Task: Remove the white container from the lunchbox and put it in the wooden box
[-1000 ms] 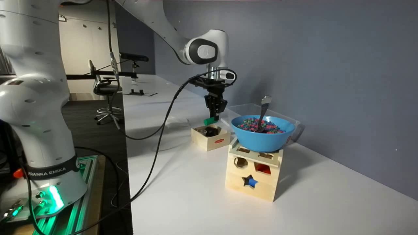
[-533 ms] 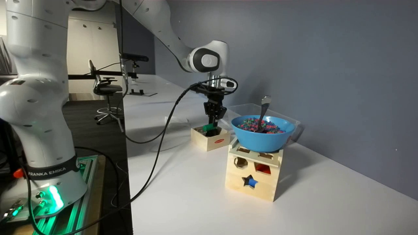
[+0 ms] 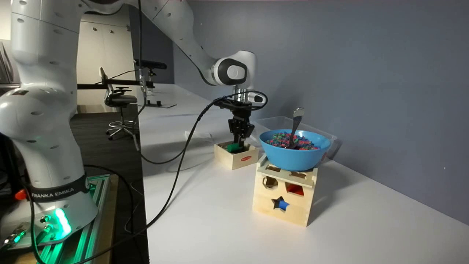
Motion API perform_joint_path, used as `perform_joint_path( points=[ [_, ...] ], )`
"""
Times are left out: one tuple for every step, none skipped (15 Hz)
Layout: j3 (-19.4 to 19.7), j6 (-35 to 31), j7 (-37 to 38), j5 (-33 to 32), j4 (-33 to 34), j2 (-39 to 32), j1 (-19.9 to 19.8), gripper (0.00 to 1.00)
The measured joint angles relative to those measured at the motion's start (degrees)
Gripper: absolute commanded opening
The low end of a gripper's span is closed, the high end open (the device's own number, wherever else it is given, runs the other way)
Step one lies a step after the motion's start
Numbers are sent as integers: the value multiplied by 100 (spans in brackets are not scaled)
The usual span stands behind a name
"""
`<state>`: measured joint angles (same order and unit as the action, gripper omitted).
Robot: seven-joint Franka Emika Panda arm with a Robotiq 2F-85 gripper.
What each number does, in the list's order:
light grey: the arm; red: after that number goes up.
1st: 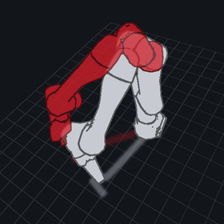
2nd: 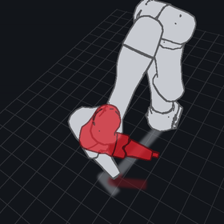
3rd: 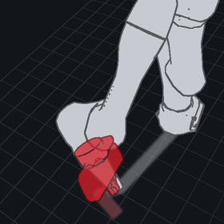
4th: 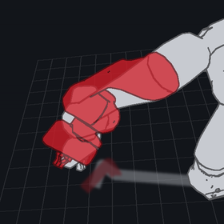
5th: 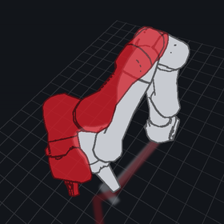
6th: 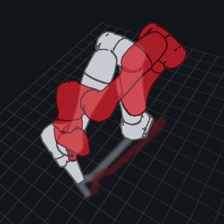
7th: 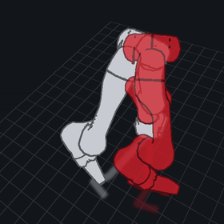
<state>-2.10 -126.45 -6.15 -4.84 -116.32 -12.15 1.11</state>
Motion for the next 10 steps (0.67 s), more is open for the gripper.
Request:
perform_joint_path(
  points=[
    [0, 0, 0, -6, 0, -3, 0, 8],
    [0, 0, 0, -13, 0, -6, 0, 41],
    [0, 0, 0, -22, 0, -8, 0, 58],
    [0, 0, 0, -37, 0, -10, 0, 63],
    [1, 0, 0, -52, 1, -11, 0, 72],
    [1, 0, 0, -58, 2, -12, 0, 78],
    [2, 0, 0, -62, 3, -13, 0, 84],
    [3, 0, 0, -68, 6, -13, 0, 92],
    [3, 0, 0, -73, 9, -14, 0, 98],
    [3, 0, 0, -74, 14, -14, 0, 99]
  ],
)
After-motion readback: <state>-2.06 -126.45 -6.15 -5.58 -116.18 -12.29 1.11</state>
